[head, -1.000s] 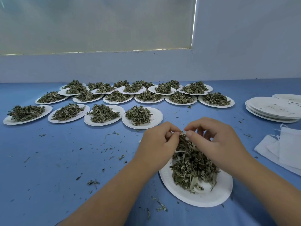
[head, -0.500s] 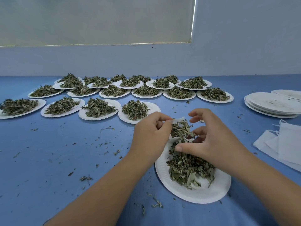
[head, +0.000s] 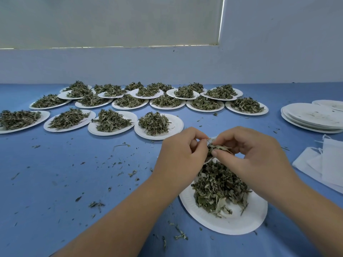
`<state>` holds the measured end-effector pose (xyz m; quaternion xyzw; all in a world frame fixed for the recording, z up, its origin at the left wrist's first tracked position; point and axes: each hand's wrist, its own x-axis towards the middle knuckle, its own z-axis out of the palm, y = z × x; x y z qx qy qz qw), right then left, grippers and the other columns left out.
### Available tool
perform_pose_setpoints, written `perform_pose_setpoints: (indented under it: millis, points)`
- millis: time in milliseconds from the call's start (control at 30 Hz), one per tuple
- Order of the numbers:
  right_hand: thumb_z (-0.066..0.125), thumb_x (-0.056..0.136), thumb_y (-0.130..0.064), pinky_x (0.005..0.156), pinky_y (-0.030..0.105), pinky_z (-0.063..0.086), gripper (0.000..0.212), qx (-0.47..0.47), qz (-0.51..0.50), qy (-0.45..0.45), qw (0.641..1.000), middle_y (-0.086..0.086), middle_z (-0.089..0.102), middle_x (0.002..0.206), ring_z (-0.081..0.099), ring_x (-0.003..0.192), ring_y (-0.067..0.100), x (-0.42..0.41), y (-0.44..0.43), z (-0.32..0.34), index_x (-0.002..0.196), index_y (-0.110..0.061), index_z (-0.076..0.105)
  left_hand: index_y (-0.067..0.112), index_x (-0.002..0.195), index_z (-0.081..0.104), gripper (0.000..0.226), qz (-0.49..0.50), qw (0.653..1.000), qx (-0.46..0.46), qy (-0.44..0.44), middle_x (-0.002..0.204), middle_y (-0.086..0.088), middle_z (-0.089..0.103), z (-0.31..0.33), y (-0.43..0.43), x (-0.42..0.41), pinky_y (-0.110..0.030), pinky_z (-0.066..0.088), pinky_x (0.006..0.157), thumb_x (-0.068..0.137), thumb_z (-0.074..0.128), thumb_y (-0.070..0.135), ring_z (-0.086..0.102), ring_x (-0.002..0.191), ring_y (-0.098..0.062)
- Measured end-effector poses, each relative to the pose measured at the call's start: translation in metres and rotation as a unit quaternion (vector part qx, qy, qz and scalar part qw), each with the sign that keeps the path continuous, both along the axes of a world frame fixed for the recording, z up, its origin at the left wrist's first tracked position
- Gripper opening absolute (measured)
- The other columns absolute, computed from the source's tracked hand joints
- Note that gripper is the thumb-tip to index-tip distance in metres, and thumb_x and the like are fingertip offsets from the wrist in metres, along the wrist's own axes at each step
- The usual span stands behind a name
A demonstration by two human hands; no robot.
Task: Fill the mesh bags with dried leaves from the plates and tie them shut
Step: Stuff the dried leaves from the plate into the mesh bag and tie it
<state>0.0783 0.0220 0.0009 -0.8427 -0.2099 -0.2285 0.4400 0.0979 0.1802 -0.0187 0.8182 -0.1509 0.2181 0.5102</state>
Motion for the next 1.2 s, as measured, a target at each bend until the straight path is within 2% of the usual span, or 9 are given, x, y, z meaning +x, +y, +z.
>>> perform_pose_setpoints:
  millis: [267,433,667,767,833,967,1033,1133,1200]
  points:
    - [0.079,0.071,-0.016,0.065,0.011,0.039,0.025,-0.121,-0.019,-0.026,0.992,-0.014,0.058,0.077,0.054,0.074,0.013,0.003,-0.005,0.008,0.08,-0.037,0.068,0.022,0.082,0.068,0.012,-0.025,0.999,-0.018,0.032,0.051,0.004,0.045,0.002,0.001,-0.001,-0.01,0.035,0.049,0.089,0.061,0.015,0.043,0.049,-0.004]
    - [0.079,0.07,-0.017,0.069,0.013,0.045,0.037,-0.137,0.012,0.0,0.99,-0.017,0.059,0.081,0.061,0.077,0.005,0.006,-0.003,0.019,0.087,-0.045,0.061,0.025,0.08,0.067,0.013,-0.016,0.999,-0.022,0.026,0.057,-0.004,0.051,0.004,0.003,0.002,-0.015,0.035,0.048,0.088,0.061,0.016,0.042,0.048,-0.004]
    - [0.071,0.077,-0.014,0.063,0.011,0.042,0.018,-0.219,0.021,-0.037,0.975,-0.018,0.061,0.07,0.057,0.067,-0.002,0.022,0.013,0.036,0.081,-0.031,0.072,0.024,0.078,0.067,0.017,-0.014,0.999,-0.048,0.021,0.055,-0.01,0.049,0.012,0.013,0.005,-0.015,0.035,0.046,0.088,0.061,0.011,0.038,0.046,-0.007]
    - [0.072,0.08,-0.012,0.064,0.035,0.049,0.019,-0.268,0.024,-0.056,0.961,-0.014,0.059,0.072,0.054,0.068,0.007,0.03,0.022,0.034,0.087,-0.029,0.076,0.022,0.078,0.067,0.017,-0.021,0.997,-0.068,0.03,0.058,-0.016,0.049,0.016,0.018,0.005,-0.018,0.036,0.046,0.089,0.061,0.011,0.038,0.046,-0.01]
    - [0.073,0.082,-0.014,0.061,0.035,0.048,0.018,-0.25,0.028,-0.077,0.965,-0.011,0.062,0.075,0.053,0.068,0.008,0.033,0.023,0.027,0.09,-0.029,0.077,0.021,0.077,0.067,0.017,-0.019,0.997,-0.069,0.031,0.057,-0.015,0.048,0.017,0.02,0.005,-0.014,0.035,0.045,0.089,0.06,0.011,0.037,0.046,-0.008]
    - [0.063,0.091,-0.016,0.063,0.014,0.041,0.015,-0.121,0.012,-0.131,0.984,-0.011,0.061,0.086,0.054,0.072,0.003,0.029,0.015,0.009,0.1,-0.022,0.073,0.021,0.078,0.067,0.017,0.007,0.997,-0.062,0.038,0.055,-0.012,0.046,0.018,0.023,0.006,-0.011,0.032,0.043,0.091,0.06,0.013,0.036,0.045,-0.007]
    - [0.058,0.092,-0.022,0.062,0.018,0.041,0.015,-0.09,0.011,-0.145,0.985,-0.011,0.06,0.089,0.054,0.072,0.004,0.025,0.009,0.003,0.099,-0.02,0.071,0.023,0.077,0.066,0.017,0.019,0.997,-0.061,0.04,0.061,-0.017,0.052,0.018,0.024,0.007,-0.012,0.032,0.042,0.09,0.06,0.014,0.038,0.046,-0.009]
    - [0.053,0.093,-0.03,0.068,0.014,0.04,0.024,-0.113,0.056,-0.16,0.979,-0.008,0.064,0.094,0.055,0.08,0.001,0.021,0.006,0.003,0.096,-0.02,0.074,0.023,0.076,0.066,0.017,0.027,0.997,-0.061,0.036,0.064,-0.017,0.054,0.019,0.024,0.004,-0.013,0.034,0.042,0.09,0.06,0.014,0.04,0.048,-0.008]
    - [0.051,0.093,-0.036,0.074,0.022,0.044,0.028,-0.168,0.073,-0.159,0.97,-0.008,0.066,0.099,0.056,0.086,0.009,0.02,0.009,0.003,0.096,-0.023,0.076,0.023,0.077,0.066,0.016,0.027,0.997,-0.059,0.031,0.063,-0.014,0.055,0.02,0.023,0.001,-0.017,0.037,0.044,0.09,0.061,0.014,0.043,0.049,-0.008]
